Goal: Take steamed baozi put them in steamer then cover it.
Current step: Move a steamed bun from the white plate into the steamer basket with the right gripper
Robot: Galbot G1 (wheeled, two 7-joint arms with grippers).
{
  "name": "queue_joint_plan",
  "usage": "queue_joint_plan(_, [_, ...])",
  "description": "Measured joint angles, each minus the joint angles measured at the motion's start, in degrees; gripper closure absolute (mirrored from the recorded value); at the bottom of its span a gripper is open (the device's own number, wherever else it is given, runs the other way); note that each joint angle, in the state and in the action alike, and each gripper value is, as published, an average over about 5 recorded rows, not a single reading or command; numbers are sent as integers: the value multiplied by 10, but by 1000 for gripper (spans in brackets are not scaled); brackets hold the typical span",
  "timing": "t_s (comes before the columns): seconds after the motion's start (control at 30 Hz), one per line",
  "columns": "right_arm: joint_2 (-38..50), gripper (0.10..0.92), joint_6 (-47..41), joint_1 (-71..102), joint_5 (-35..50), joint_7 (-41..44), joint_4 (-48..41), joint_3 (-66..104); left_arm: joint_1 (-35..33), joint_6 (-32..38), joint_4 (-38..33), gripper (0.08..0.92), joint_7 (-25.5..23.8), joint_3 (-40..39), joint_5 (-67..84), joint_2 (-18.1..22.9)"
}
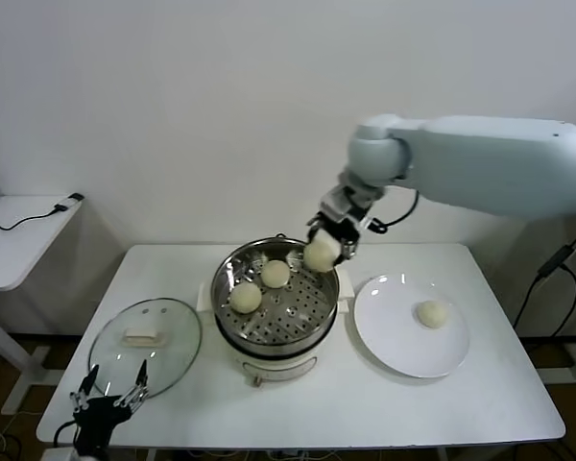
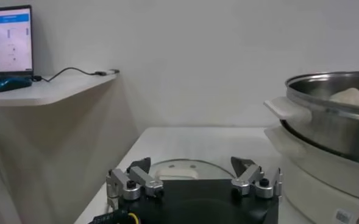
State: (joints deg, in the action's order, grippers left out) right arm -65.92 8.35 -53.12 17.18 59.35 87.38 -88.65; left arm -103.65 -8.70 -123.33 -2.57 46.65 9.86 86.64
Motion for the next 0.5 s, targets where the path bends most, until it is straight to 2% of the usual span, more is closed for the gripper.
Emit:
queue_joint_plan(0.23, [-50,355,64,33,-94,-4,22,3,-4,0,-4,177,0,4,4,0])
queue_joint_plan(0.5, [-84,355,93,84,-179,-17,20,-2,-5,2,-5,177,1,5,4,4])
